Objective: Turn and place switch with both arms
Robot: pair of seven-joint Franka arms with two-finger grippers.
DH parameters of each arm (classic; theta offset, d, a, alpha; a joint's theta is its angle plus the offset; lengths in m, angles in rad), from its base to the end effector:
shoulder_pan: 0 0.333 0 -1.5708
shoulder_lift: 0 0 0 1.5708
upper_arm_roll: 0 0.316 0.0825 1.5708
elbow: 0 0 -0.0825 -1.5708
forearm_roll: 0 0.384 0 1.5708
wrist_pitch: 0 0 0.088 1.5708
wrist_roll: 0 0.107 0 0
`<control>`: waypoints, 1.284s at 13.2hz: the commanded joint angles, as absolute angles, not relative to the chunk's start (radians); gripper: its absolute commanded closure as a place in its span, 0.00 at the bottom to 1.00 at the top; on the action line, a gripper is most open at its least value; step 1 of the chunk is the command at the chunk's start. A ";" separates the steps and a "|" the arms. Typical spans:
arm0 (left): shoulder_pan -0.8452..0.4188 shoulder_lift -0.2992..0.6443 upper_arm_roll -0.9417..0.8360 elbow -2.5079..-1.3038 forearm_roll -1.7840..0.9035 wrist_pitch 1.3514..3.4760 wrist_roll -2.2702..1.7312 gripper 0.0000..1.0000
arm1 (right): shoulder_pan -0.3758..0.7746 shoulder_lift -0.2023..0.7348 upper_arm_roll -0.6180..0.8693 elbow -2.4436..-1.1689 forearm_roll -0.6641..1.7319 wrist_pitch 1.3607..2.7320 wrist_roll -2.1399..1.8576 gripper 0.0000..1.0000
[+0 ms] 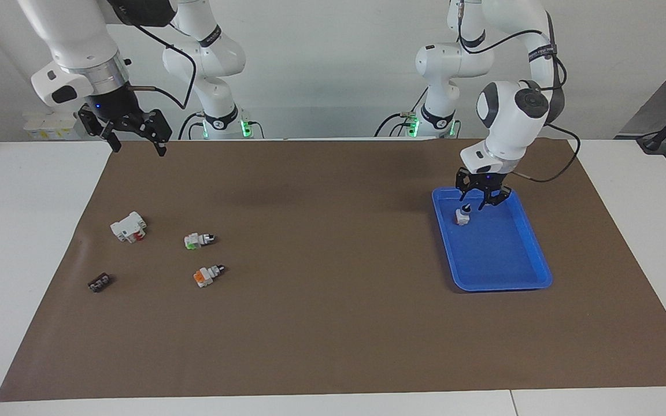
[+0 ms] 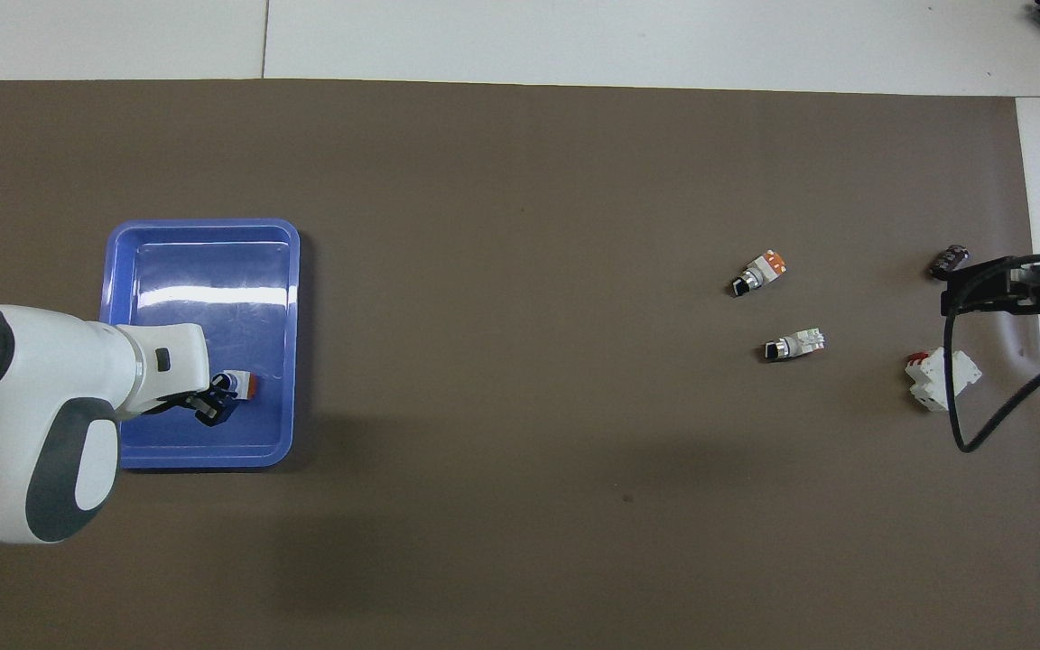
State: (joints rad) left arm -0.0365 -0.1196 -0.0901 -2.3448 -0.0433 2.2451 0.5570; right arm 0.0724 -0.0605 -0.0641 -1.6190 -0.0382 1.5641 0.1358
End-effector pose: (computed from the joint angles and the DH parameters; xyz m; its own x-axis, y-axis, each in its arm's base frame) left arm 0.4851 -0.0632 0.3828 0.7920 -0.6099 0.0288 -0.6103 -0.7921 0.0099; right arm 0.5349 -0.0008 0.6341 0.9918 -0.1272 0.0101 -0.1275 -0.9913 0.0333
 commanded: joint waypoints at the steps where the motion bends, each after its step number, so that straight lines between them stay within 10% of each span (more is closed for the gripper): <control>1: -0.049 -0.146 -0.078 -2.332 -0.026 2.250 0.549 0.01 | 0.067 -0.071 -0.061 -1.615 -0.040 1.546 0.127 0.00; 7: -0.051 -0.245 -0.080 -2.262 -0.026 2.117 0.227 0.01 | 0.067 -0.071 -0.061 -1.615 -0.040 1.546 0.127 0.00; 17: -0.032 -0.028 -0.074 -1.559 -0.025 1.610 0.112 0.01 | 0.067 -0.071 -0.061 -1.615 -0.040 1.546 0.127 0.00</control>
